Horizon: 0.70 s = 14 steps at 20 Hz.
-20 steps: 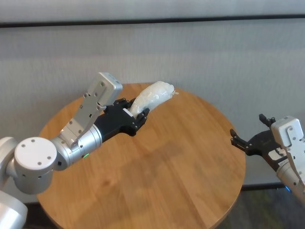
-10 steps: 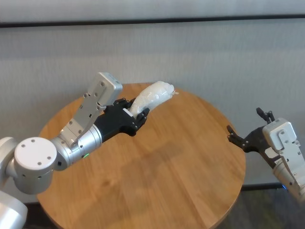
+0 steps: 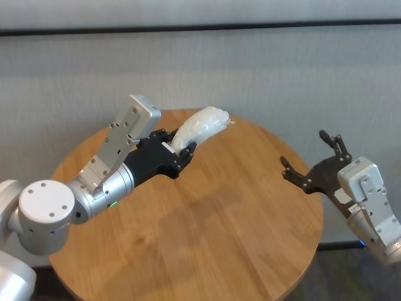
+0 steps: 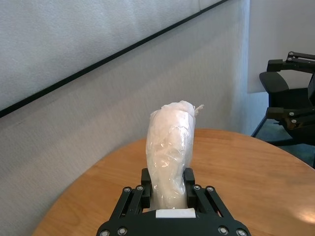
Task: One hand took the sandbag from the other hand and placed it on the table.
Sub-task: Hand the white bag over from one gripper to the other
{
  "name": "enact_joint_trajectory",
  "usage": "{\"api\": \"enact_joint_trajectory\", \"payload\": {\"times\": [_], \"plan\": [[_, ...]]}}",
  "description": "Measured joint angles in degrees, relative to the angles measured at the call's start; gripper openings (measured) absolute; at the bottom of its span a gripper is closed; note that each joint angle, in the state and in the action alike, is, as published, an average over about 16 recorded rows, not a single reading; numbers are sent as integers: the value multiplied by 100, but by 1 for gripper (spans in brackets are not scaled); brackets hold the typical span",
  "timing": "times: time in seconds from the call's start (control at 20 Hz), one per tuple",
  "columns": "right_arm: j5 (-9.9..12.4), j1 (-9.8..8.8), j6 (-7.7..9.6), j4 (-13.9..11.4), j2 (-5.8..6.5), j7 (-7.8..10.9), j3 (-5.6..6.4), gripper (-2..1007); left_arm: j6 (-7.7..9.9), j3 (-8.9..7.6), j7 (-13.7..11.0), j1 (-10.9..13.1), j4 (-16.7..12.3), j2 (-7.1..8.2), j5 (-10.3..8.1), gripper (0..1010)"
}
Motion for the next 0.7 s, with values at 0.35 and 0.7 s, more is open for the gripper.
{"api": "enact_joint_trajectory", "payload": {"times": [0.35,0.7], "plan": [[-377,-36,-212,-21,-164,-202,3,1000,0,-1,0,0,1,0,0,412],[-567,-74,-290,9,-300,-282,41,1000,1,-1,0,1,1,0,0,412]]}}
